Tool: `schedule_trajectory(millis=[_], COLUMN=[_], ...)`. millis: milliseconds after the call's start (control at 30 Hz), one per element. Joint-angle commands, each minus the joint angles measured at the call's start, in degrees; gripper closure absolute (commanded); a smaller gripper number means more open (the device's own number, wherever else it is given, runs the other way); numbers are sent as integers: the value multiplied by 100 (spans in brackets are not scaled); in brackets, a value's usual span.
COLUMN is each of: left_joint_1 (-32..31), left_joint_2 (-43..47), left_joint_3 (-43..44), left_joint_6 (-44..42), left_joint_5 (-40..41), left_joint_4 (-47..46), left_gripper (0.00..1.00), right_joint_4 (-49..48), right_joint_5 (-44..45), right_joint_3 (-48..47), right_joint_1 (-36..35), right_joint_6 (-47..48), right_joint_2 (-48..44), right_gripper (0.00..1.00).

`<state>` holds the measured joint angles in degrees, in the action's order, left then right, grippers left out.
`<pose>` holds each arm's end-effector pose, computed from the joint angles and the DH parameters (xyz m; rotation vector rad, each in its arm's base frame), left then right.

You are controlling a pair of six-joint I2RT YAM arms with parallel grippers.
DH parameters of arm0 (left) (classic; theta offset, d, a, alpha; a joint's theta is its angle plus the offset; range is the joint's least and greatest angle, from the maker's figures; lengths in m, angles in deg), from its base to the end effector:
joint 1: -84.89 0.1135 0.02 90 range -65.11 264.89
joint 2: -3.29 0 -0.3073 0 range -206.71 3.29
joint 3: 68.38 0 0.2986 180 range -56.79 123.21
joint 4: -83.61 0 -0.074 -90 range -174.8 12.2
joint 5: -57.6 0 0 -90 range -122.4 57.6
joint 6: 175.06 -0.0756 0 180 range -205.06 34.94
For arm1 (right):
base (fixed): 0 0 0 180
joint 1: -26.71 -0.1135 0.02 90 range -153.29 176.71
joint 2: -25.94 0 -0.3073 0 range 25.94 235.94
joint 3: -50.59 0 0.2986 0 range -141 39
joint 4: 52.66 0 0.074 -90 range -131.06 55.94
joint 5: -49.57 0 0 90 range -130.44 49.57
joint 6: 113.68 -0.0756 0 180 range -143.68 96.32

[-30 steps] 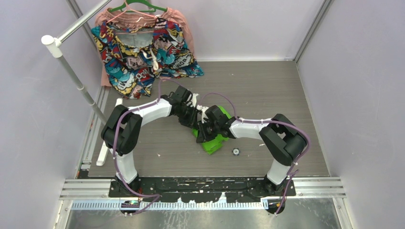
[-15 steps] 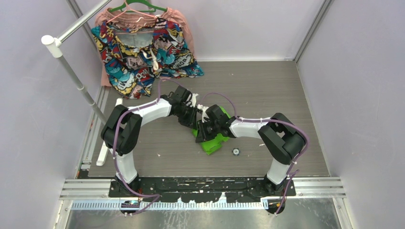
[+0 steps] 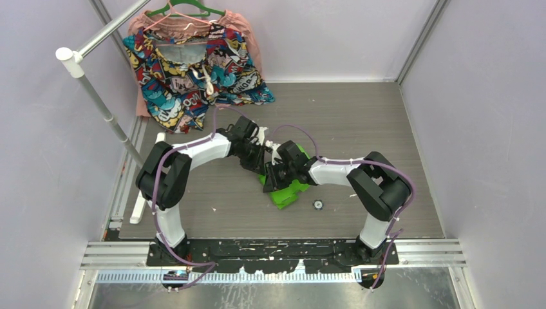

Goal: Fold the paper box
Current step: Fold the paper box at the center of the board.

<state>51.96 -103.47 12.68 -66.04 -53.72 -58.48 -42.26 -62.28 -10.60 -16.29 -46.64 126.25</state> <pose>0.3559 -0.2633 0.1489 0.4603 2.7560 -0.7590 0.2735 0.2935 0.1178 -0.6326 2.5201 0.9398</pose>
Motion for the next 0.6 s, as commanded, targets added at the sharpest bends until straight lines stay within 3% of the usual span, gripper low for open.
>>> schedule_trajectory(millis=[0,200,567], left_joint_1=[-105,-157,-280], left_joint_2=[-6,-86,-211], left_joint_3=[-179,-241,-185], left_joint_6=[-17,-48,-83], left_joint_5=[-128,-12,172], left_joint_4=[172,197,299], left_gripper=[92,99,100], right_joint_4=[275,368,479], right_joint_5=[277,277,270], right_joint_3=[-12,-70,-152], right_joint_1=[-15,-10,-4], right_joint_6=[79,111,143], right_joint_2=[296,285,295], right_gripper=[72,72,71])
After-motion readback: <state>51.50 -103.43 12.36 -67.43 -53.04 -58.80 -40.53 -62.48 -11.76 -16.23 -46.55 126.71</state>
